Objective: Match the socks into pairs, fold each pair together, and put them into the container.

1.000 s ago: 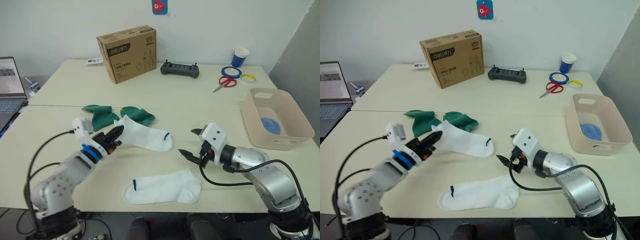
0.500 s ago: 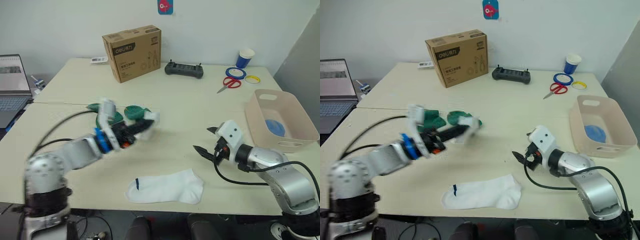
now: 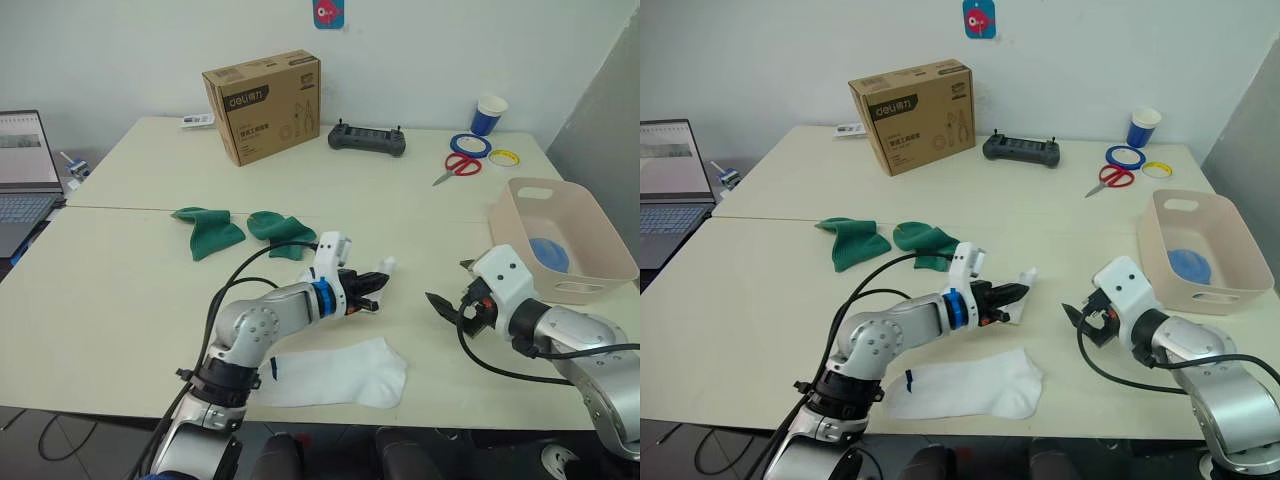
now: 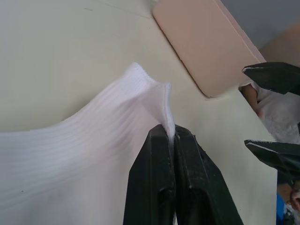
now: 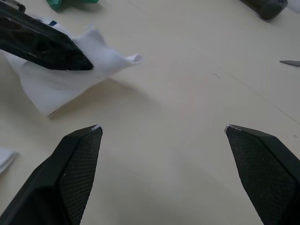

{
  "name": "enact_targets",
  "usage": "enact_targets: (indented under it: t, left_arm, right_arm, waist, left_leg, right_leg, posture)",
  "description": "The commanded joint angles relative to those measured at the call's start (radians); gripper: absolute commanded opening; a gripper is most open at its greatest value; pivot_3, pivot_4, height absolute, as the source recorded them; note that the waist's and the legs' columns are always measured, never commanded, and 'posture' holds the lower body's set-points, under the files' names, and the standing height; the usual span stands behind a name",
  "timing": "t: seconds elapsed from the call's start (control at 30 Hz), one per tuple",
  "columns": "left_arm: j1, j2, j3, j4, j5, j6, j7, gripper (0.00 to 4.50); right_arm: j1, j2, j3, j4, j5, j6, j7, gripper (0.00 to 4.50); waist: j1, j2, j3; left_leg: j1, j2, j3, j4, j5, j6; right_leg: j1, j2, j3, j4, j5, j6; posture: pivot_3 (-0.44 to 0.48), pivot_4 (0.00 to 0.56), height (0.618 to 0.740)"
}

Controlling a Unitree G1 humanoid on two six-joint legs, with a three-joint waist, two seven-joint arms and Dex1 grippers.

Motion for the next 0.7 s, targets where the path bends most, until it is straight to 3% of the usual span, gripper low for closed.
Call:
enact_targets:
  t: [0.03, 0.23, 0.33, 0.4, 0.57, 0.7]
  left_arm:
    - [-0.030, -0.011, 0.003, -0.037, 0.022, -0.008, -0.081, 1.03]
    - [-0.036, 0.109, 0.064, -0.155, 0.036, 0.026, -0.174, 2.94]
    - [-0.007, 0.226, 0.126, -0.213, 0.056, 0.012, -0.219, 4.00]
    - [0.021, 0.303, 0.175, -0.221, 0.078, -0.008, -0.251, 4.47]
    - [0.064, 0.443, 0.254, -0.095, 0.174, -0.110, -0.356, 4.47]
    - [0.063, 0.506, 0.250, 0.022, 0.182, -0.081, -0.480, 4.47]
  right_arm:
    - [-0.001, -0.012, -0.032, -0.050, 0.009, 0.013, -0.012, 4.50]
    - [0.001, -0.015, -0.030, -0.063, 0.011, 0.022, -0.014, 4.50]
    - [0.000, -0.007, -0.027, -0.068, 0.017, 0.011, -0.015, 4.50]
    - [0.007, 0.000, -0.022, -0.074, 0.025, 0.003, -0.014, 4.50]
    - [0.044, 0.024, 0.000, -0.084, 0.033, -0.013, -0.024, 4.50]
    - [0.074, 0.042, 0.034, -0.077, 0.022, -0.036, -0.038, 4.50]
  waist:
    - [0.000, 0.000, 0.000]
    - [-0.003, 0.000, 0.000]
    - [-0.004, 0.000, 0.000]
    - [-0.007, 0.000, 0.000]
    - [-0.003, 0.000, 0.000]
    - [0.000, 0.000, 0.000]
  left_leg:
    - [0.000, 0.000, 0.000, 0.000, 0.000, 0.000]
    - [0.000, 0.000, 0.000, 0.000, 0.000, 0.000]
    - [0.000, 0.001, 0.000, 0.000, 0.000, 0.000]
    - [0.000, 0.001, 0.000, 0.000, 0.000, 0.000]
    - [0.000, 0.001, 0.000, 0.000, 0.000, 0.000]
    - [0.000, 0.001, 0.000, 0.000, 0.000, 0.000]
  right_leg:
    - [0.000, 0.000, 0.000, 0.000, 0.000, 0.000]
    - [0.000, 0.000, 0.000, 0.000, 0.000, 0.000]
    - [0.000, 0.000, 0.000, 0.000, 0.000, 0.000]
    - [0.000, 0.000, 0.000, 0.000, 0.000, 0.000]
    - [0.000, 0.000, -0.001, 0.000, 0.000, 0.000]
    - [-0.001, 0.000, -0.001, -0.001, -0.001, 0.000]
  posture:
    - [0.000, 0.150, 0.723]
    - [0.000, 0.150, 0.723]
    - [0.000, 0.150, 0.723]
    - [0.000, 0.150, 0.723]
    - [0.000, 0.150, 0.723]
    - [0.000, 0.150, 0.723]
